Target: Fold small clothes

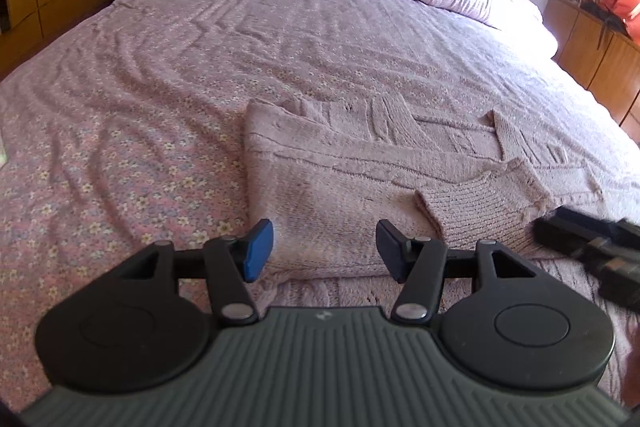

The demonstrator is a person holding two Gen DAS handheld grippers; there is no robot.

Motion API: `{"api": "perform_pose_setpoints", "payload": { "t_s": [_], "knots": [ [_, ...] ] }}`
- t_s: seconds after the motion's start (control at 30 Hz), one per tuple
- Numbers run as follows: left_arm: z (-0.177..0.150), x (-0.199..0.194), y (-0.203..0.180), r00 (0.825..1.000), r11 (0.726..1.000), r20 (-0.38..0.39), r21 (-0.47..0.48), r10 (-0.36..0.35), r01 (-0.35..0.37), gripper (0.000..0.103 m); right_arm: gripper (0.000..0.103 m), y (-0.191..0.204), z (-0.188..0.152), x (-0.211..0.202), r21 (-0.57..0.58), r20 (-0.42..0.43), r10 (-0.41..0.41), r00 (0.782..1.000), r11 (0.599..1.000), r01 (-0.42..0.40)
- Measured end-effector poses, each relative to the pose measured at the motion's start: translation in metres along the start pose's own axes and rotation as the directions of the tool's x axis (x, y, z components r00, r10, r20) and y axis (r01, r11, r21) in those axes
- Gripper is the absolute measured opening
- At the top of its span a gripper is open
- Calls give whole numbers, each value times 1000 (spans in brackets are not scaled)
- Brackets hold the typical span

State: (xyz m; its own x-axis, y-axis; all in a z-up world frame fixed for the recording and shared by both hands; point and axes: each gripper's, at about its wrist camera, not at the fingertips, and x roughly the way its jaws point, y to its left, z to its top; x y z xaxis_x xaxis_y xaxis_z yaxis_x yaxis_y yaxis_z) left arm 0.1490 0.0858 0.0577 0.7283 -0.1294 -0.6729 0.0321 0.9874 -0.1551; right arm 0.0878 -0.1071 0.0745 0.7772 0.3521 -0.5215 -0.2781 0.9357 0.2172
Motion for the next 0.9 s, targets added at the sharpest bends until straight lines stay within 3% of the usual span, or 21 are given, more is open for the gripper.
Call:
{"api": "perform_pose_setpoints", "payload": {
  "t_s": [0.17,0.33,0.4,0.43,0.47,0.73,0.9],
  "knots": [
    [-1,-4,6,1000,1000,4,-7,15,-15,58,61,44,-8,27,-106,-50,15,999,994,-21],
    [-5,-3,9,1000,1000,-1,-19,15,-15,58,61,62,-19,55,-178,-49,-63,997,983,53],
    [-5,-3,8,1000,1000,-1,-10,13,-13,58,36,58,-19,60,-128,-47,-114,992,986,107],
    [-5,-3,7,1000,1000,1,-6,8,-8,58,30,53,-16,60,-82,-50,-106,993,991,102],
    [-6,-3,6,1000,1000,4,-2,2,-2,58,12,48,-13,58,-36,-46,-90,995,995,88],
    [-6,7,-14,999,998,17,48,-44,43,58,10,-2,12,23,159,33,-92,995,984,85],
    [-6,18,-20,1000,997,3,80,-9,9,58,10,-47,25,-10,205,100,-174,980,967,150]
  ]
}}
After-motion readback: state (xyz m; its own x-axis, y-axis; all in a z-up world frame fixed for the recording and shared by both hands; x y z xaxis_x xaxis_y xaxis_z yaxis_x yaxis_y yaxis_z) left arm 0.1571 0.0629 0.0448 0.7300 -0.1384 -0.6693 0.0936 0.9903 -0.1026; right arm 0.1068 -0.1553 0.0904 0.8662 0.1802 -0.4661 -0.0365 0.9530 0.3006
